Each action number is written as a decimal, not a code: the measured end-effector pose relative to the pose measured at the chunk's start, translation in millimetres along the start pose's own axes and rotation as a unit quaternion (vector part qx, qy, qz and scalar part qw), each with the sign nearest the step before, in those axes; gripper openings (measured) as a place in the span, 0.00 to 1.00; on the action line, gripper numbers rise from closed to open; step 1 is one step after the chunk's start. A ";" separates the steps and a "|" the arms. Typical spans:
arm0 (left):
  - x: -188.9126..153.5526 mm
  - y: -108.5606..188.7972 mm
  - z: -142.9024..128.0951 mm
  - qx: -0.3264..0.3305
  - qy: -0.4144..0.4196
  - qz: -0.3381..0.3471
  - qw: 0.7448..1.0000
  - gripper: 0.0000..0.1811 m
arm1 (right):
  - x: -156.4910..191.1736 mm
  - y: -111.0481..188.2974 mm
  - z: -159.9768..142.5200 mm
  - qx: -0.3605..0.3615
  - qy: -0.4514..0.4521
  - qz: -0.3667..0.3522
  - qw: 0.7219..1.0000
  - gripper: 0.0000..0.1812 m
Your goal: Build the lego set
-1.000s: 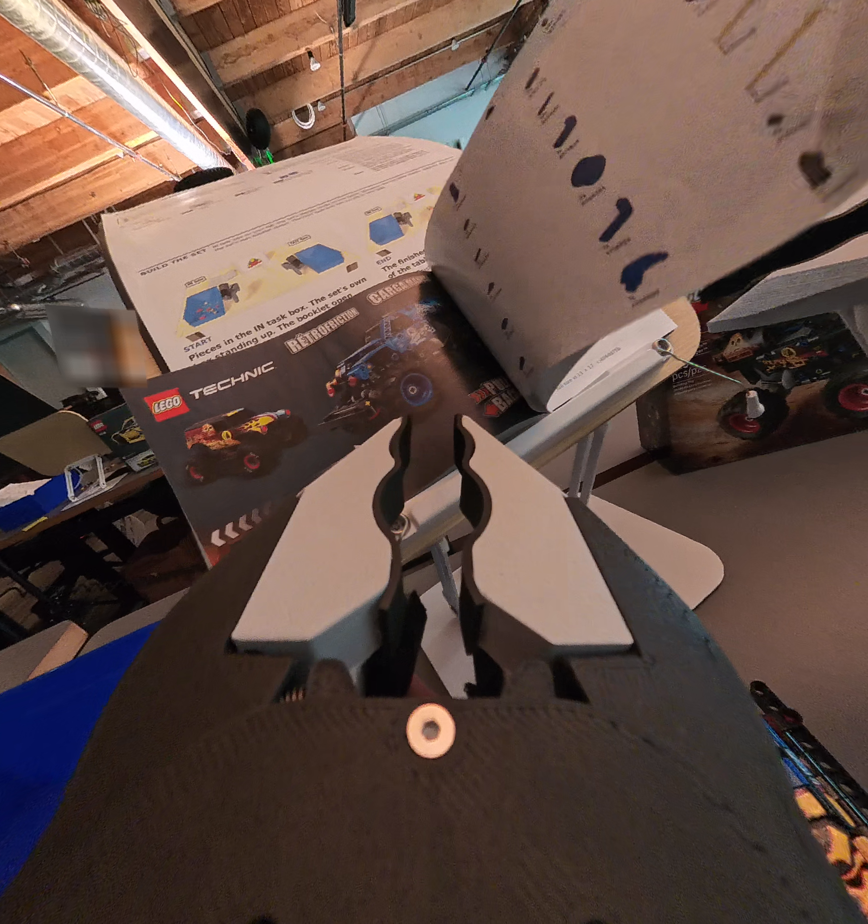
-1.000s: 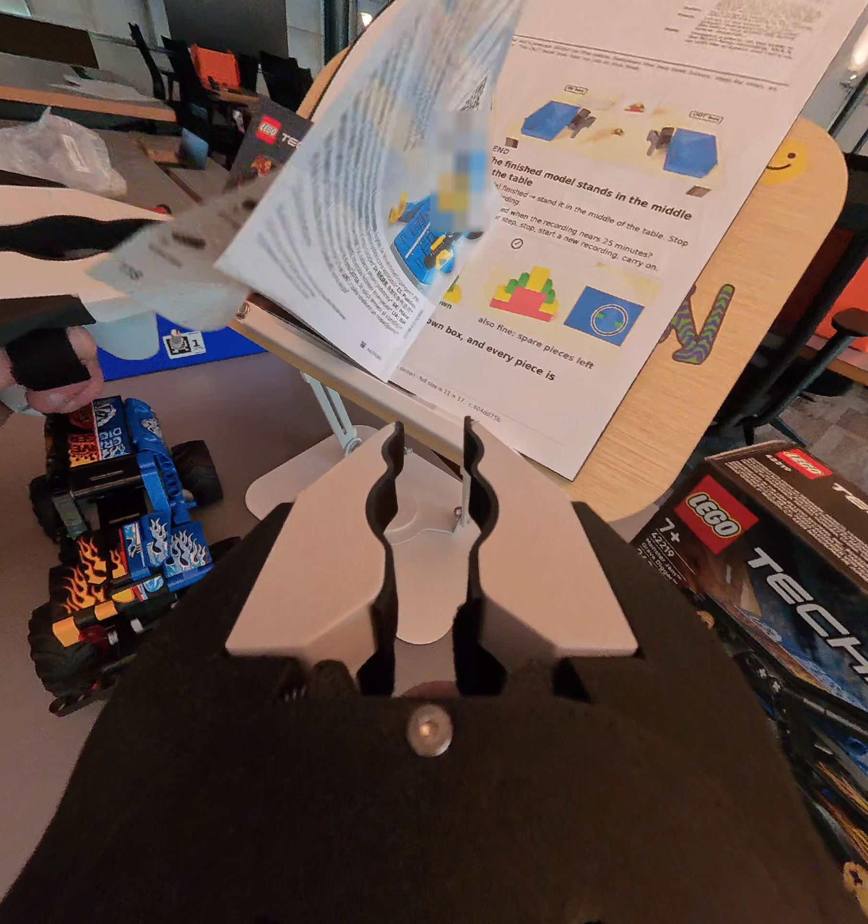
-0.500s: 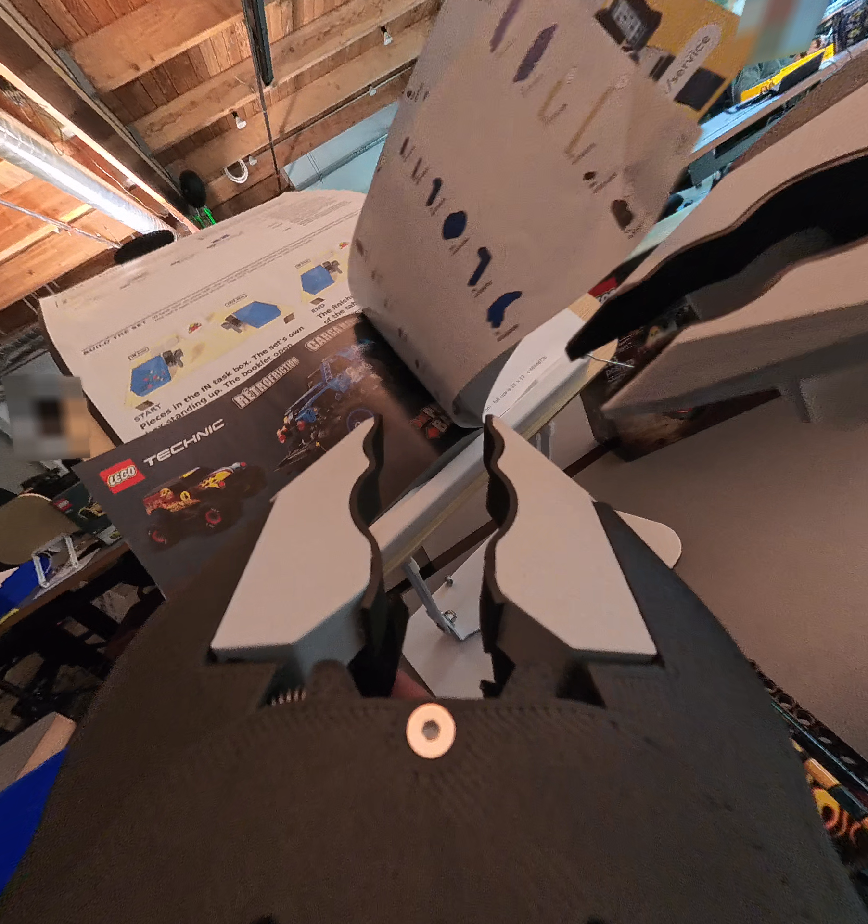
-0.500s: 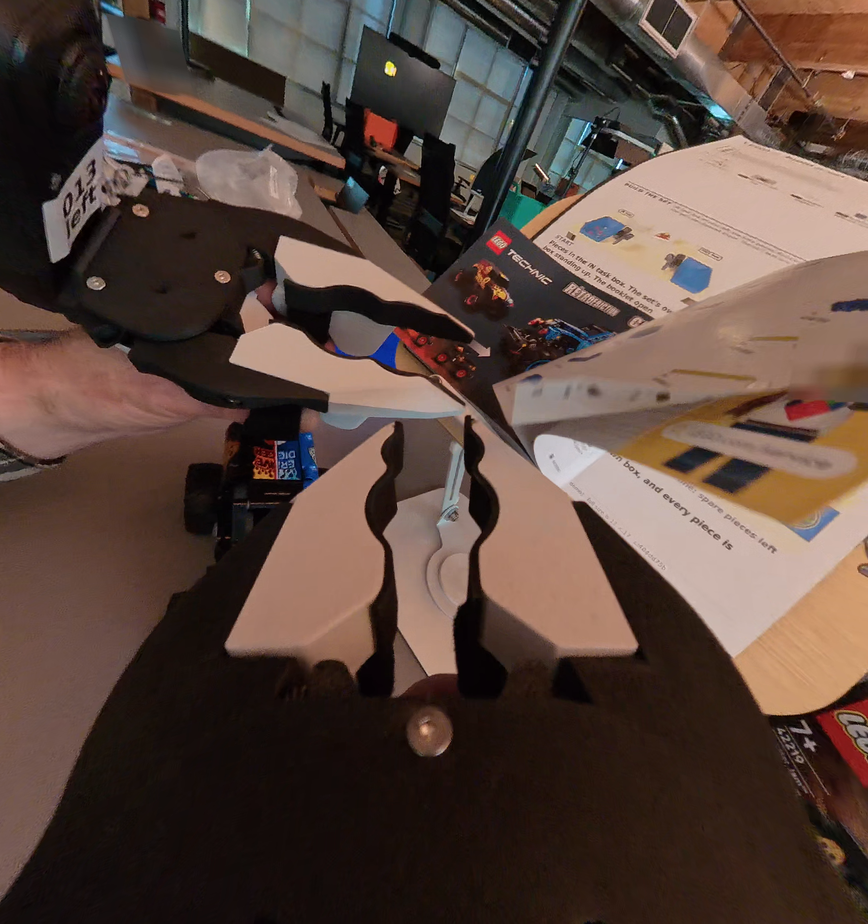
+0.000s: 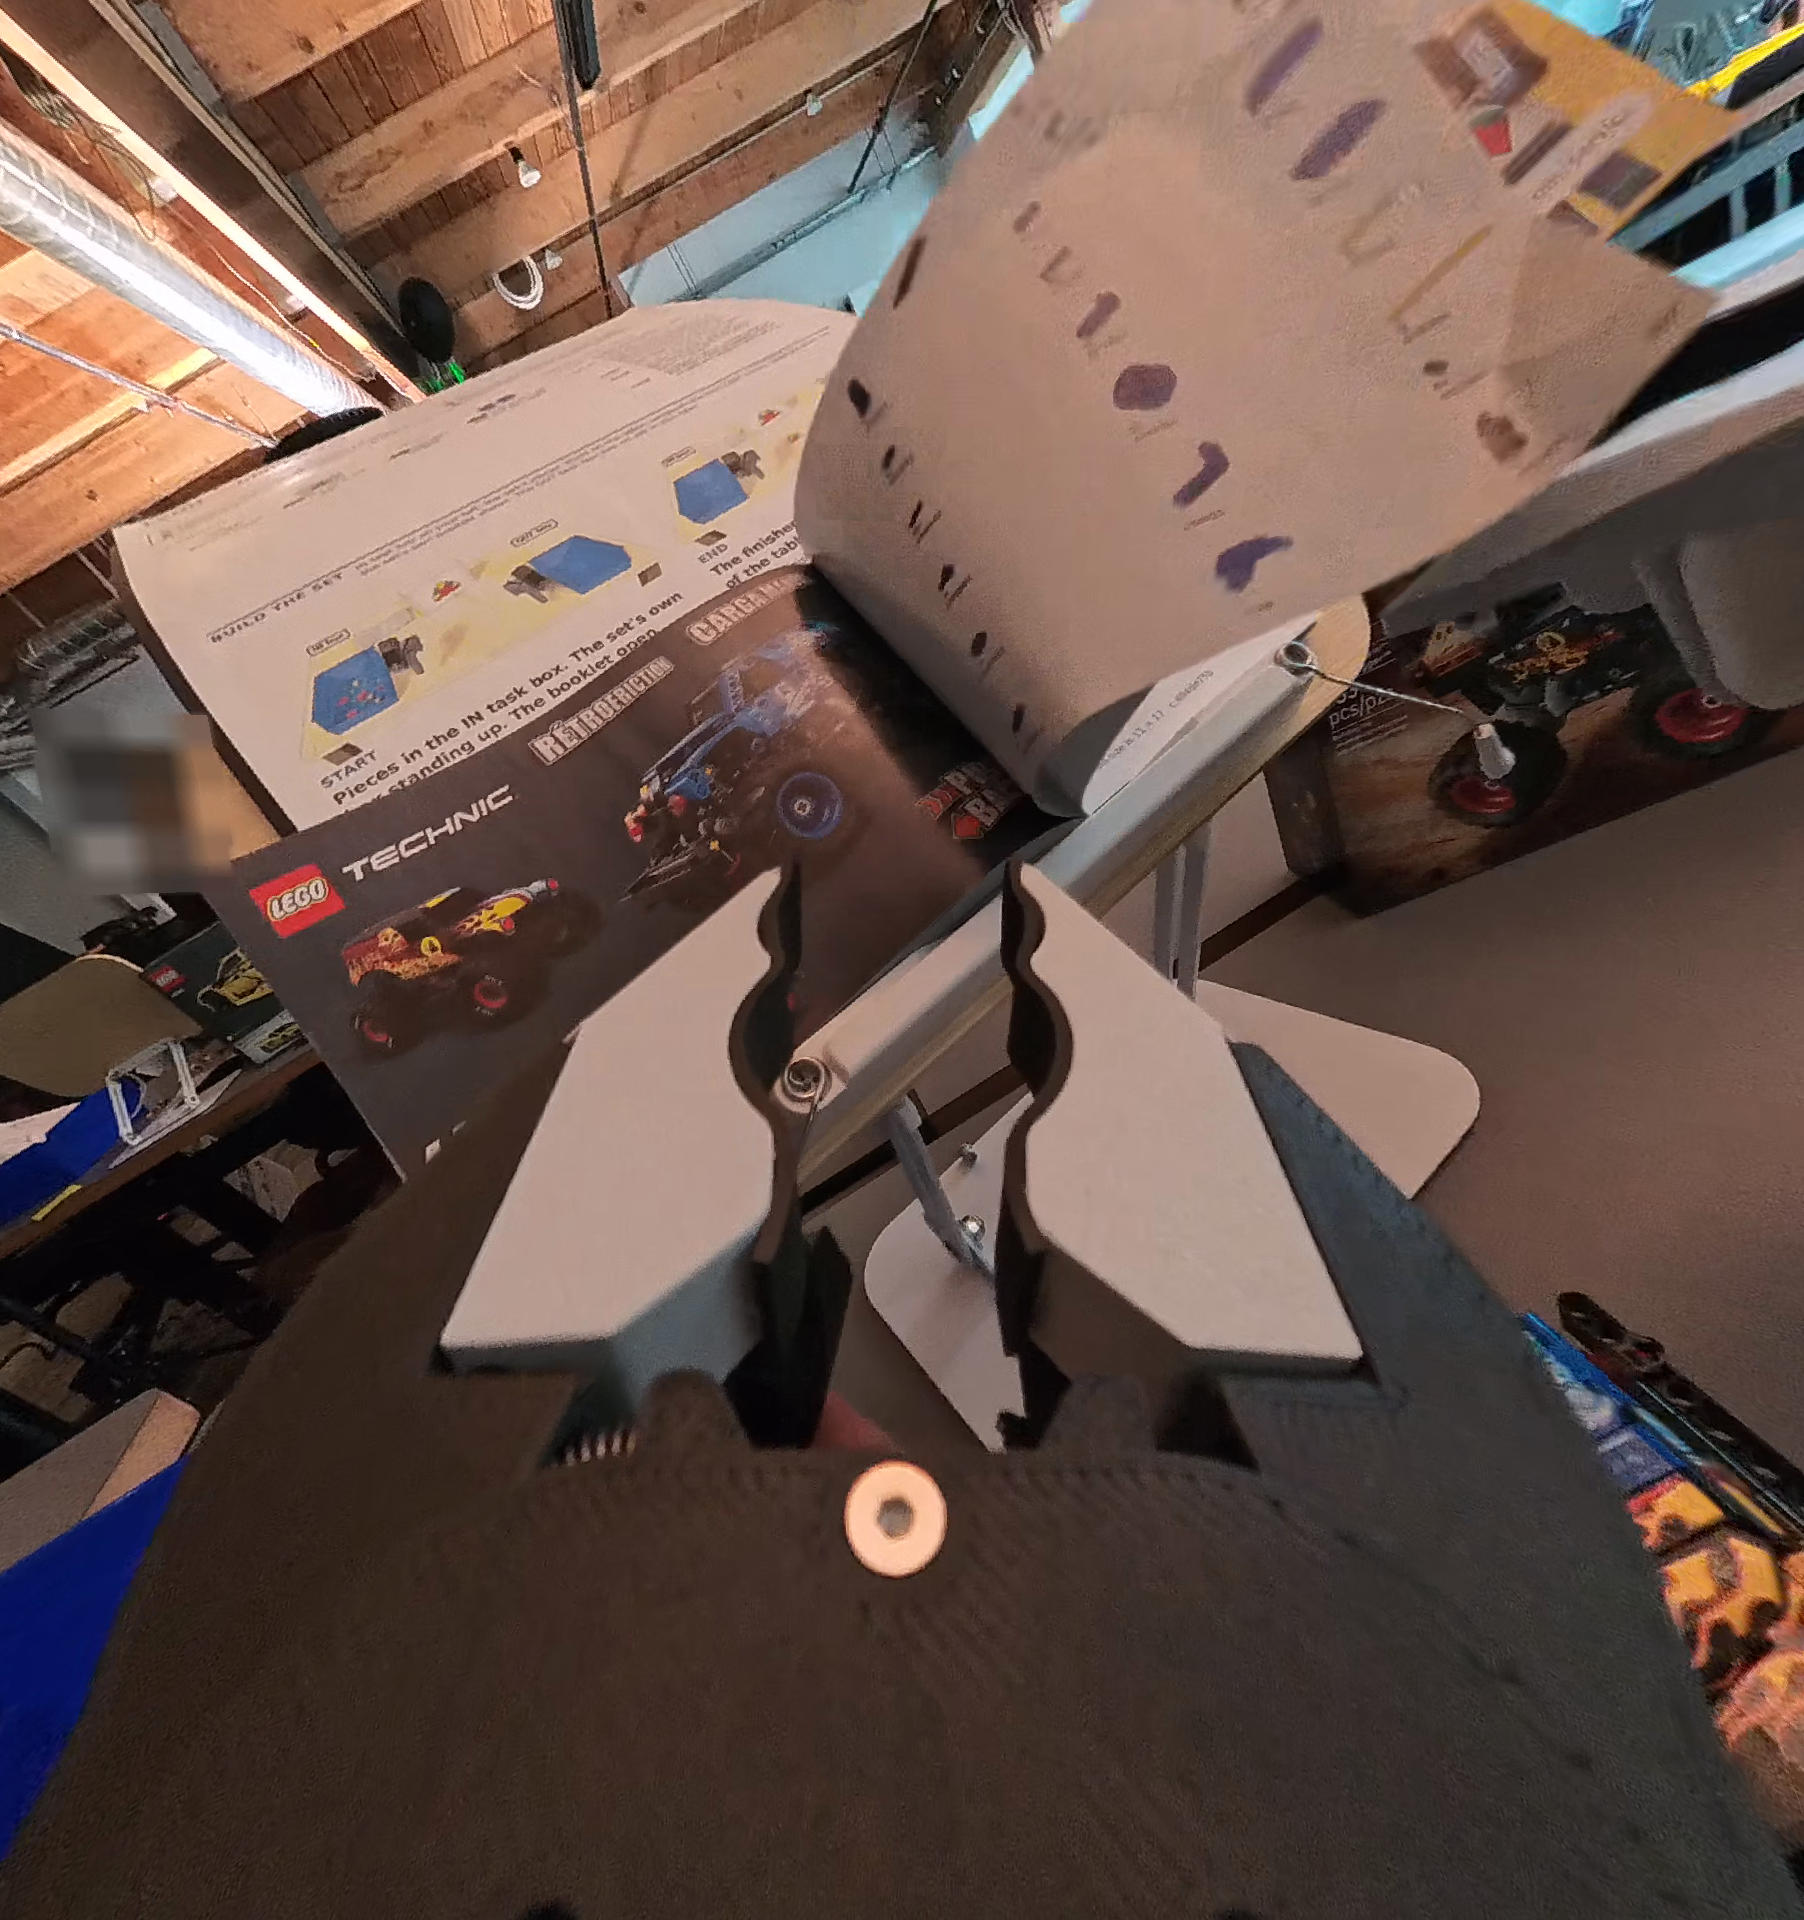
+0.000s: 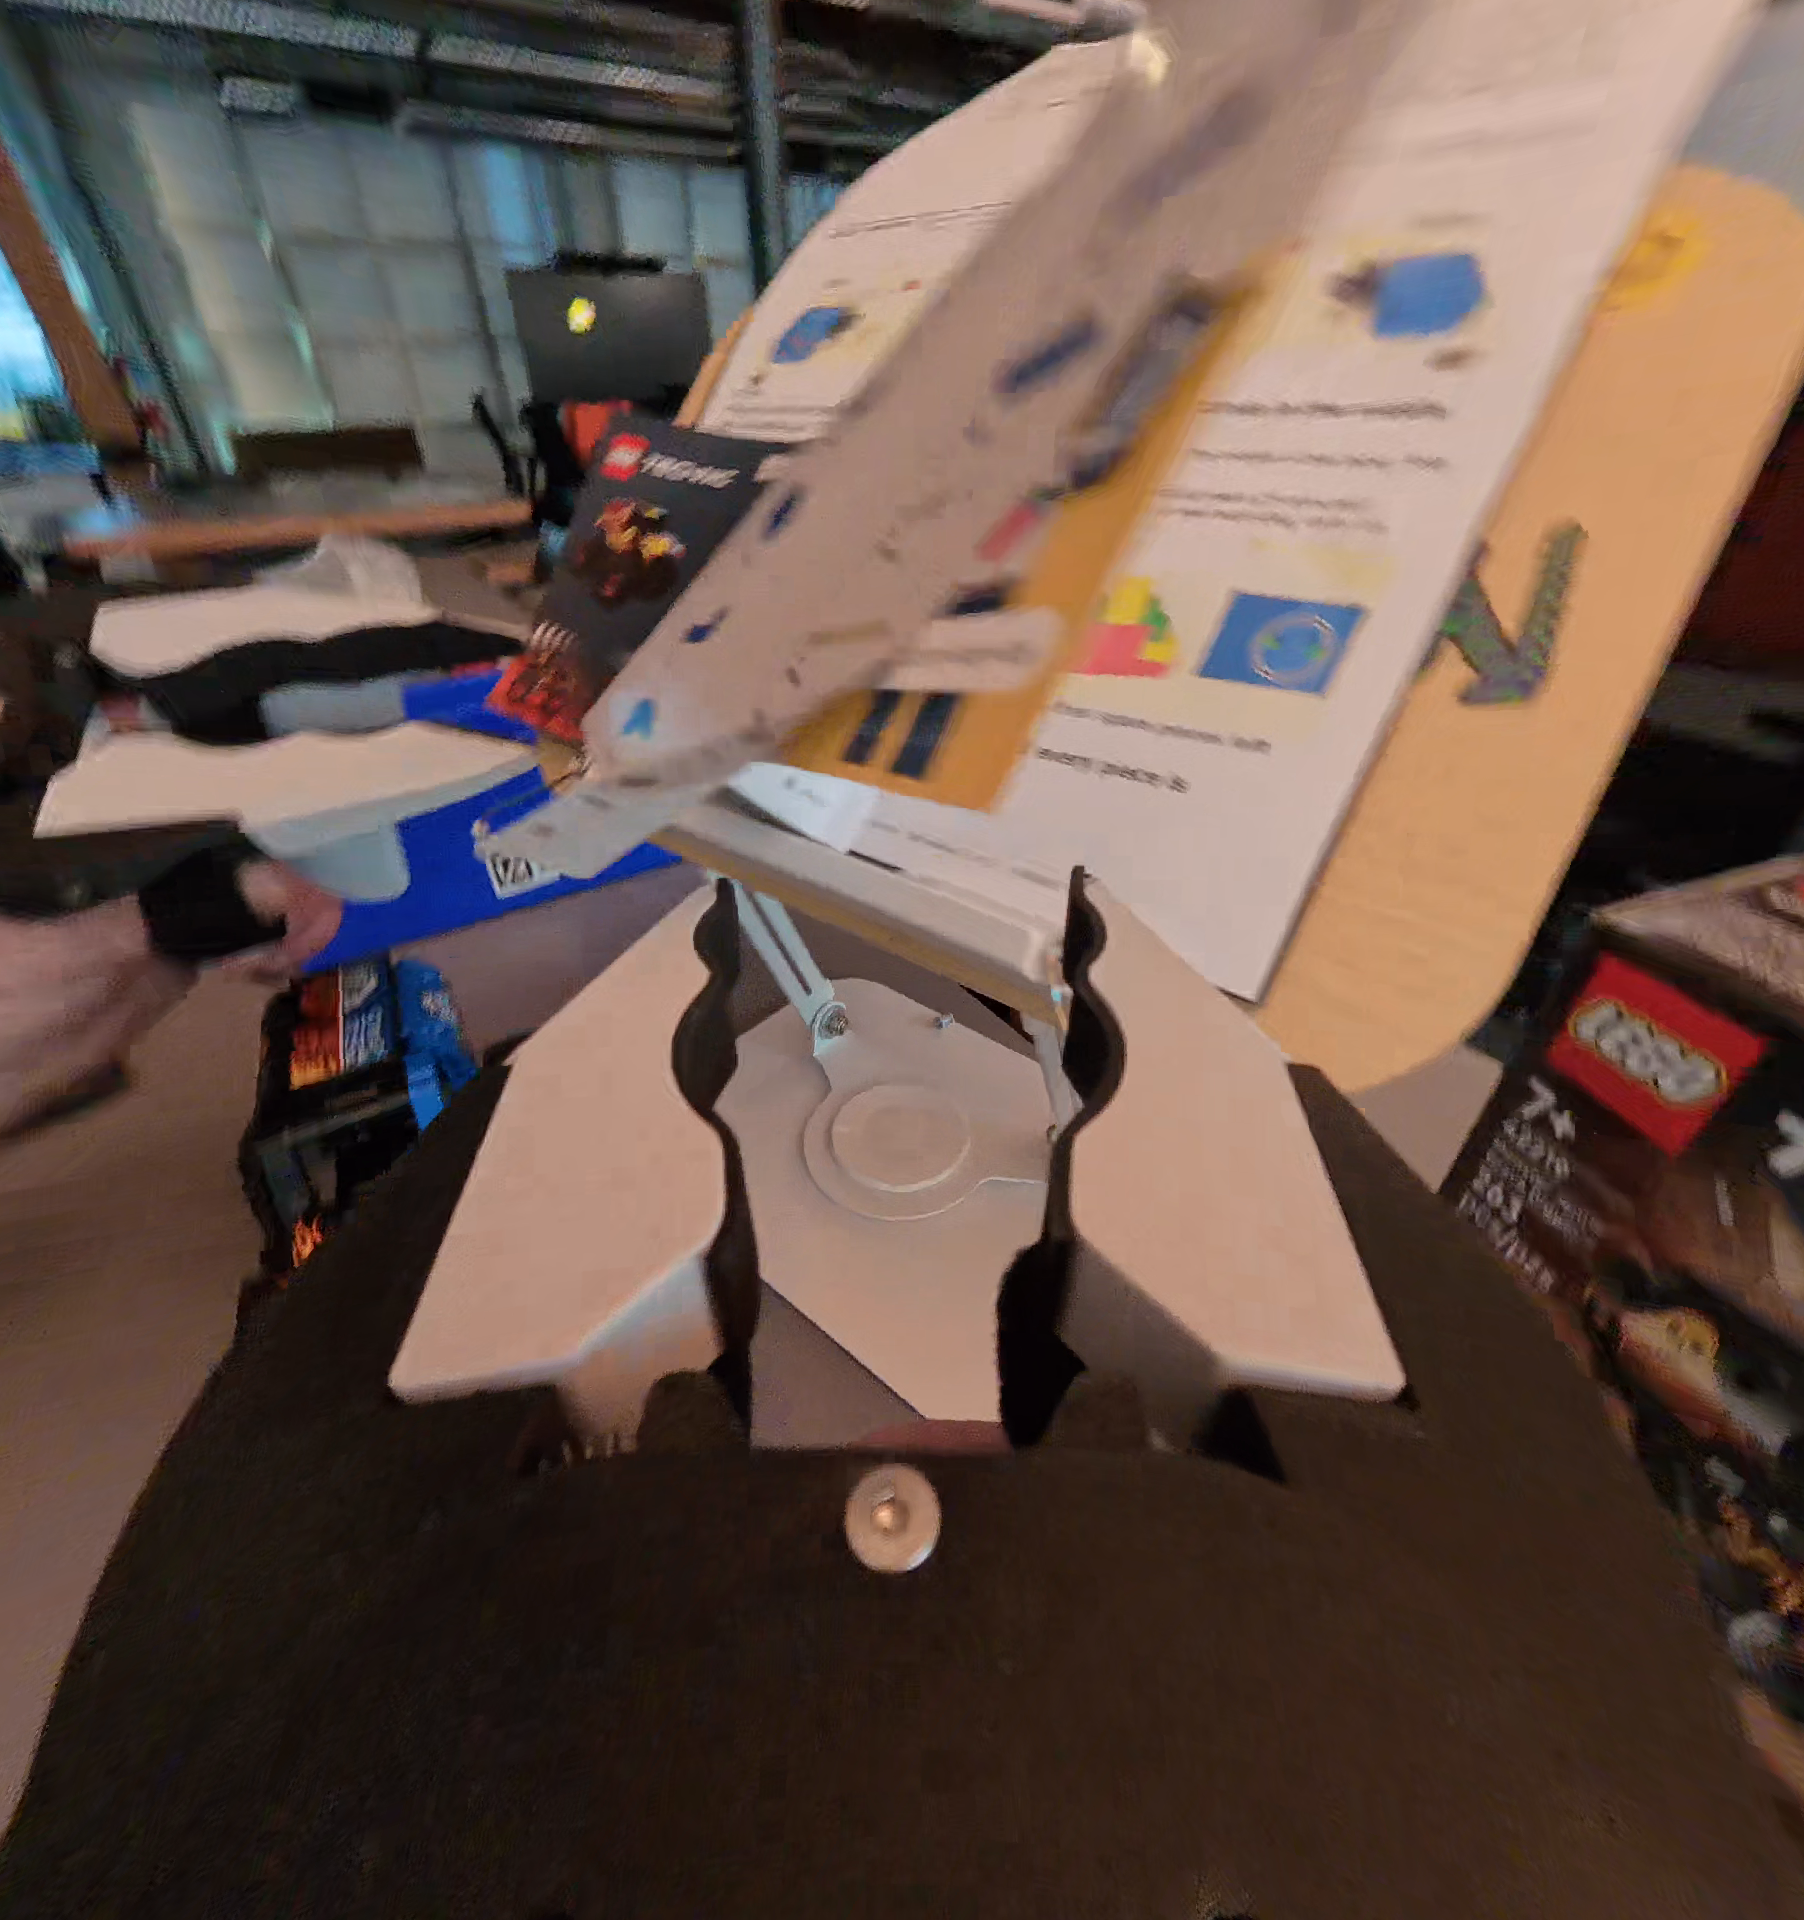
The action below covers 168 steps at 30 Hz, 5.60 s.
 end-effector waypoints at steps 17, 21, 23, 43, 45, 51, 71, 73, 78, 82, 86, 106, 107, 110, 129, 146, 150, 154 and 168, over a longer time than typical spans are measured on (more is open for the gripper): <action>11.0 6.4 0.8 -0.016 0.023 -0.015 1.000 0.25 | 79.1 -26.3 24.0 -0.021 0.095 0.084 0.992 0.42; 7.9 2.9 -2.5 -0.012 0.025 -0.020 0.999 0.26 | 69.0 -25.0 37.0 -0.052 0.055 0.070 0.995 0.40; 6.5 2.0 -3.5 -0.012 0.022 -0.021 0.999 0.25 | 81.9 -31.6 41.5 -0.050 0.082 0.082 0.992 0.41; 70.0 29.9 0.4 -0.078 0.172 0.006 0.982 0.28 | 99.6 -58.7 27.8 -0.001 0.119 0.104 0.987 0.35; 83.1 28.6 -10.1 -0.055 0.178 0.048 0.981 0.29 | 91.4 -54.8 33.3 -0.006 0.109 0.086 0.990 0.33; 104.2 20.8 -45.3 -0.014 0.273 0.060 0.960 0.33 | 91.5 -39.0 54.1 -0.011 0.149 0.063 0.987 0.35; 70.3 48.7 -87.6 0.228 0.309 -0.128 0.915 0.40 | 139.7 36.9 -61.8 0.215 -0.006 0.126 0.968 0.48; 59.9 53.5 -92.2 0.239 0.331 -0.154 0.900 0.39 | 151.7 33.1 -88.7 0.253 -0.047 0.142 0.956 0.49; 26.9 63.9 -107.9 0.277 0.364 -0.201 0.866 0.35 | 169.2 25.6 -126.3 0.304 -0.087 0.165 0.934 0.46; 17.2 68.9 -104.4 0.267 0.382 -0.218 0.858 0.26 | 173.1 19.3 -132.6 0.286 -0.108 0.170 0.937 0.40; 9.6 69.9 -103.7 0.255 0.398 -0.214 0.855 0.28 | 169.3 23.2 -134.7 0.293 -0.095 0.153 0.939 0.35; -83.9 55.0 -59.3 0.226 0.388 -0.260 0.855 0.34 | 116.0 111.7 -132.7 0.312 -0.087 0.119 0.939 0.30; -82.5 55.9 -57.4 0.219 0.397 -0.263 0.852 0.34 | 112.9 110.2 -132.3 0.309 -0.083 0.116 0.940 0.30; -79.8 55.2 -60.6 0.213 0.420 -0.262 0.842 0.33 | 99.4 106.0 -129.4 0.295 -0.090 0.106 0.945 0.31; -64.1 50.3 -82.8 0.194 0.419 -0.230 0.857 0.35 | 181.8 104.1 -155.6 0.356 0.057 0.156 0.919 0.09; -64.7 50.3 -81.9 0.192 0.405 -0.228 0.865 0.34 | 182.8 127.7 -156.9 0.354 0.035 0.175 0.918 0.08; -64.7 50.3 -82.3 0.192 0.404 -0.227 0.865 0.34 | 182.4 128.2 -156.8 0.356 0.043 0.170 0.918 0.01; -64.5 51.2 -79.9 0.189 0.401 -0.228 0.867 0.34 | 173.2 139.1 -148.6 0.340 0.033 0.157 0.927 0.01; -78.2 52.9 -69.1 0.182 0.341 -0.231 0.893 0.40 | 83.0 257.9 -171.3 0.385 -0.027 -0.002 0.923 0.05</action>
Point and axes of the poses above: each gripper's, where its closed fingertips meet, y back along the fingers, z out of its top, x = y × z across the jaws, the point moved 4 cm from there along y, back along the fingers, and after that the axes turned 9 degrees about y, right-handed, at the moved point
